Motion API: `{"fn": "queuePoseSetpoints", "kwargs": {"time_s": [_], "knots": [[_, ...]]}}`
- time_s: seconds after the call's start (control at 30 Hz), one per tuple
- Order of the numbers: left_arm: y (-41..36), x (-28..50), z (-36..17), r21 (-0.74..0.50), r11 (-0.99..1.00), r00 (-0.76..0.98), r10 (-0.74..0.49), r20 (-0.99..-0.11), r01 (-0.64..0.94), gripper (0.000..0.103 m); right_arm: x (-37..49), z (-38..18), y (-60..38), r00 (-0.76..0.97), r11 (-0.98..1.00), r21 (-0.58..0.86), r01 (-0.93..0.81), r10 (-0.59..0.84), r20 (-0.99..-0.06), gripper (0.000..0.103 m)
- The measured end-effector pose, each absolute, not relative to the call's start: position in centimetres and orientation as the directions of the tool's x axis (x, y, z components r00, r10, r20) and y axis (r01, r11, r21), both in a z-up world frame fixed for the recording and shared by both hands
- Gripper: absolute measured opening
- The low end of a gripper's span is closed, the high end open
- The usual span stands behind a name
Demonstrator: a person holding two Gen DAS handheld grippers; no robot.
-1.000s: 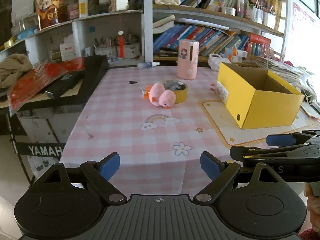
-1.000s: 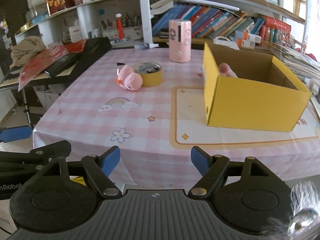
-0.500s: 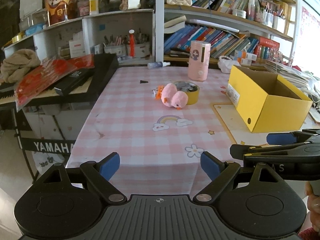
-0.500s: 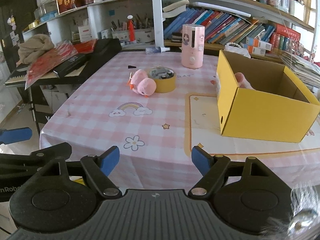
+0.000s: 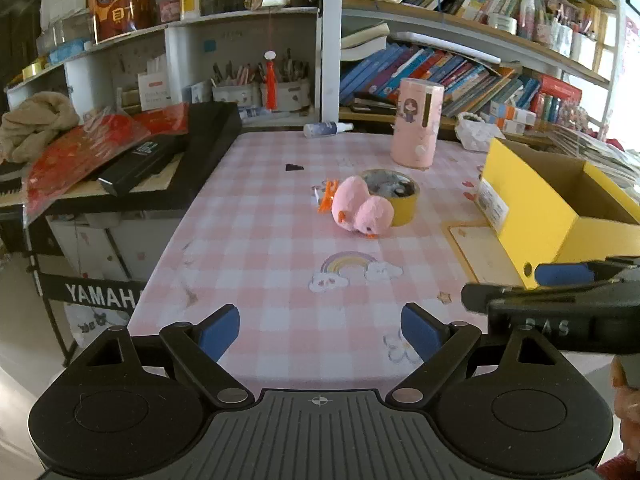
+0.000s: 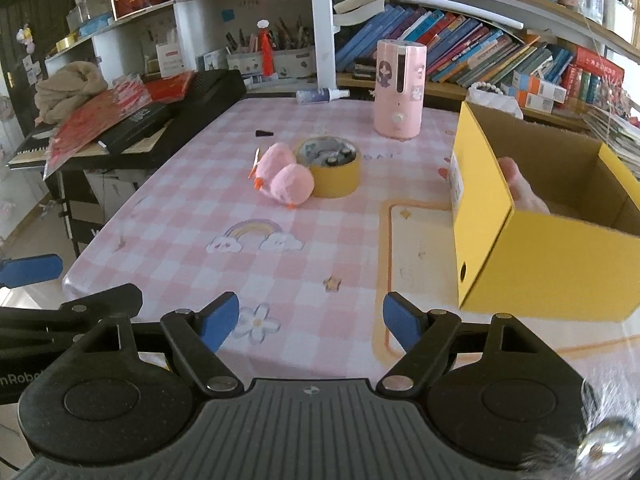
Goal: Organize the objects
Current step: 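Withdraw both tools from the box back over the table, then reach the left tool to the pink plush pig while the right tool approaches the yellow tape roll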
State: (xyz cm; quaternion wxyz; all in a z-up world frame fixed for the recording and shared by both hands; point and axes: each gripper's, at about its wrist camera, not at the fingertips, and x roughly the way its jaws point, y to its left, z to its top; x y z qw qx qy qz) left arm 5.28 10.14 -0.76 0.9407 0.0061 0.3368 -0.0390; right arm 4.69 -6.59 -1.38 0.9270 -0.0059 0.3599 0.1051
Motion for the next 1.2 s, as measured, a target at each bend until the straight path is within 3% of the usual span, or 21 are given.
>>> {"fn": "queuePoseSetpoints", "kwargs": {"time_s": [0.43,0.93,1.2], "knots": [[8.4,13.3,-0.9,-0.019,0.998,0.766,-0.057,-0.641,0.058,0.090,13.7,0.4,-8.6,0.807,0.982,0.077,-0.172,0.186,-0.561,0.078],[5.4,20.4,-1.2,-0.001,0.993,0.767,-0.090,-0.635,0.115,0.090,21.5,1.0,-11.0,0.807,0.982,0.128,-0.142,0.190,-0.559,0.085],[4.2,23.5,-3.2,-0.010,0.990,0.726,-0.108,-0.679,0.138,0.090,23.6,0.5,-11.8,0.796,0.981,0.149,-0.121,0.186,-0.577,0.090]]}}
